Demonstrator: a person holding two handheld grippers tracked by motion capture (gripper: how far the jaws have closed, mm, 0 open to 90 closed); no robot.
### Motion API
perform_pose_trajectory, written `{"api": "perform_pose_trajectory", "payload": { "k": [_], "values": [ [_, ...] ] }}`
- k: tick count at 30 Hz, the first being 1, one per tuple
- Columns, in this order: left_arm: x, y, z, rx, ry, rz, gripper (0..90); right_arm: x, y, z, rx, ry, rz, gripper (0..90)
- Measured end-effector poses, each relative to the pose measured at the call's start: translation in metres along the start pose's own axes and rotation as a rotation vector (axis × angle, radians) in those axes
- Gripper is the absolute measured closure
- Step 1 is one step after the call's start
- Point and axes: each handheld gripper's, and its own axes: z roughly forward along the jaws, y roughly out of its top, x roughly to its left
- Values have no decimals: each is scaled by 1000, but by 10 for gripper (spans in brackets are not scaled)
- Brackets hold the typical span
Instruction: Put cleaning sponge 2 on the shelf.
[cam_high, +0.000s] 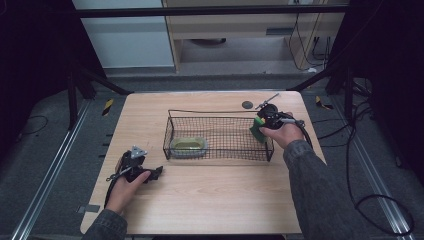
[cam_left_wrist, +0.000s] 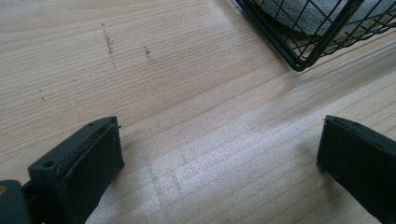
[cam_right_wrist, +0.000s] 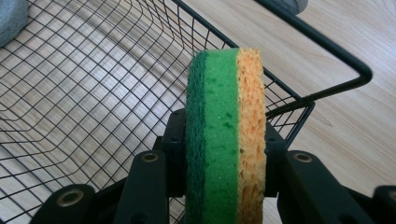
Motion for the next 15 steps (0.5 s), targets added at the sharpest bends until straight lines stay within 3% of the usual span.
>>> {"api": "perform_pose_trajectory", "payload": {
  "k": [15],
  "values": [
    [0,0,0,2,-1,4,0,2,-2,8,6,-6,-5,641]
  ]
}}
